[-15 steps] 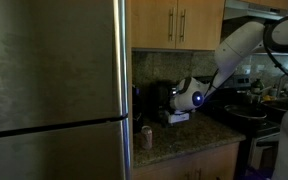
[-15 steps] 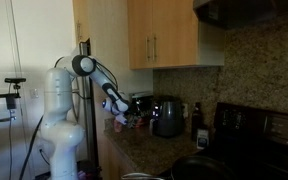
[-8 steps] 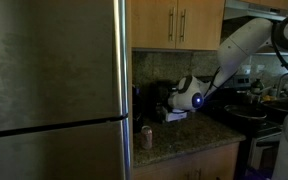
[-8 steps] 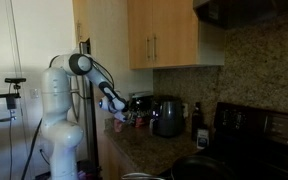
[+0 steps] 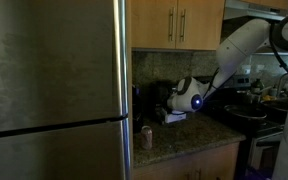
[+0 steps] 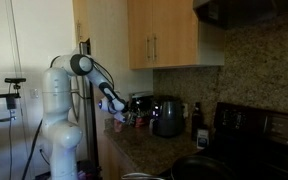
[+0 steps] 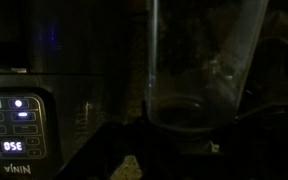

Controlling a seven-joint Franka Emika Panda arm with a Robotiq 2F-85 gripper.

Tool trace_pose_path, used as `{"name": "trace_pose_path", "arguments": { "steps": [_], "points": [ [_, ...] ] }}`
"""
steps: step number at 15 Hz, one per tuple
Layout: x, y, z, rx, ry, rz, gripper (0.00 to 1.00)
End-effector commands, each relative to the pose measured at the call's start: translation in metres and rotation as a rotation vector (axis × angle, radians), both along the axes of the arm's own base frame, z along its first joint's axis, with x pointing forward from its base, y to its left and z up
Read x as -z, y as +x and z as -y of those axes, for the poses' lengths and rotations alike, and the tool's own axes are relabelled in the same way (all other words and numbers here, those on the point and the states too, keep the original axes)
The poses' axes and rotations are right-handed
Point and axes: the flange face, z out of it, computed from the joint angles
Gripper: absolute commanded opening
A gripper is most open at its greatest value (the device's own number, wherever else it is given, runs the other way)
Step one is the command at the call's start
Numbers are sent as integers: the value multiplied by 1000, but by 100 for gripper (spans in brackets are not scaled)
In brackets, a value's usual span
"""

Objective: Pick the bottle and put it upright

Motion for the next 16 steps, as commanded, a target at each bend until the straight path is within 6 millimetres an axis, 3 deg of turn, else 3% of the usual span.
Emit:
{"name": "trace_pose_path", "arguments": {
  "steps": [1, 6, 7, 10, 11, 16],
  "points": [
    [13, 10, 0, 20, -18, 21, 27],
    [45, 13, 6, 79, -10, -42, 27],
    [40, 9, 10, 57, -20, -45, 52],
    [50, 9, 7, 70, -17, -55, 52],
    [50, 9, 6, 69, -17, -55, 27],
    [49, 12, 8, 110, -53, 1, 27]
  ]
}}
